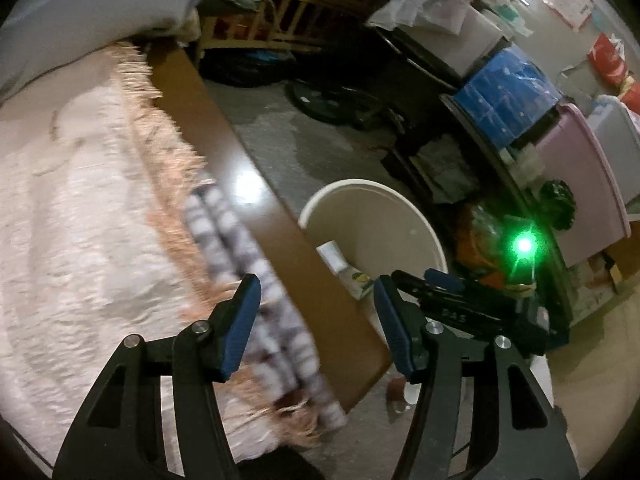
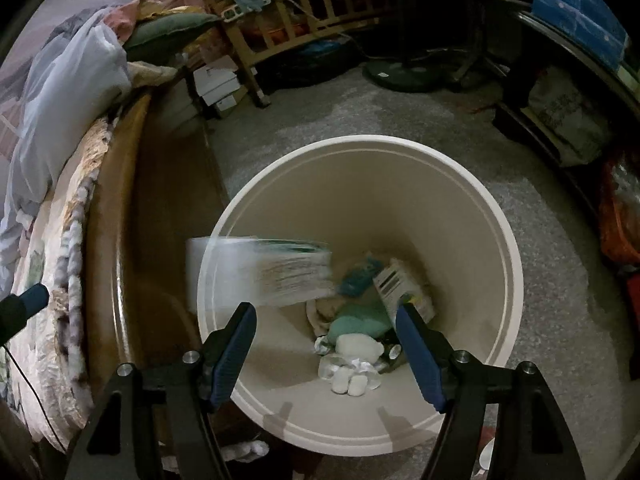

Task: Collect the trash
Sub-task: 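Move both open tools back over the trash on the bed, then grasp the white-and-blue medicine box with the right tool while the left grasps the blue wrapper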

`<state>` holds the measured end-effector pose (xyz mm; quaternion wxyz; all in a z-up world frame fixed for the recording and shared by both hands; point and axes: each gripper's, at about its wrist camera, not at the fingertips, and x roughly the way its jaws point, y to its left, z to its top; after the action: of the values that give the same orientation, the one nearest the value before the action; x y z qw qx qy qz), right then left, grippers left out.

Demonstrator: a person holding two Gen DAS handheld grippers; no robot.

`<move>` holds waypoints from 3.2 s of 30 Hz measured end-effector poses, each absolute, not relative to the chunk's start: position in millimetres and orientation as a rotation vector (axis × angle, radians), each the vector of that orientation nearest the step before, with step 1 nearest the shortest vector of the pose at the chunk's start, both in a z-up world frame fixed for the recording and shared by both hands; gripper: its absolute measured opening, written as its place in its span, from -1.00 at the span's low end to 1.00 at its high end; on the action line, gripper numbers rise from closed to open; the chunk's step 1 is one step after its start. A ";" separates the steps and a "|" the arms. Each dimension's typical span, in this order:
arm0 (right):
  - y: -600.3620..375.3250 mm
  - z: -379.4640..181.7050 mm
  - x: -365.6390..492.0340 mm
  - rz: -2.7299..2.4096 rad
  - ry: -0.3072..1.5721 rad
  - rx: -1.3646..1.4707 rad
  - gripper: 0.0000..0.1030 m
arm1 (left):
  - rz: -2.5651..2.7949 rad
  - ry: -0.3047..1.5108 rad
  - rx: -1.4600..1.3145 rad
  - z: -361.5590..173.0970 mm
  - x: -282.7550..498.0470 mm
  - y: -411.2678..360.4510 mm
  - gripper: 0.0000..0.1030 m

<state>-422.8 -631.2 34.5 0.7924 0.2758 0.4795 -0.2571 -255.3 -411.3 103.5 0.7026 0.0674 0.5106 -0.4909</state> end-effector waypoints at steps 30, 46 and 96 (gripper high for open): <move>-474.0 95.1 -315.9 -0.229 0.992 0.387 0.35 | -0.650 0.948 0.191 106.1 -183.5 -235.3 0.12; -368.7 80.0 -223.1 -0.005 1.072 0.297 0.37 | -0.411 0.984 0.130 82.8 -127.5 -114.9 0.12; -301.8 45.8 -114.2 0.101 1.121 0.122 0.29 | -0.459 1.186 0.010 45.8 0.1 4.2 0.12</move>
<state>-114.2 -301.8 45.8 0.8441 0.0576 0.5310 0.0476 0.1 4.2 45.8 0.8046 0.0045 0.5537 -0.2143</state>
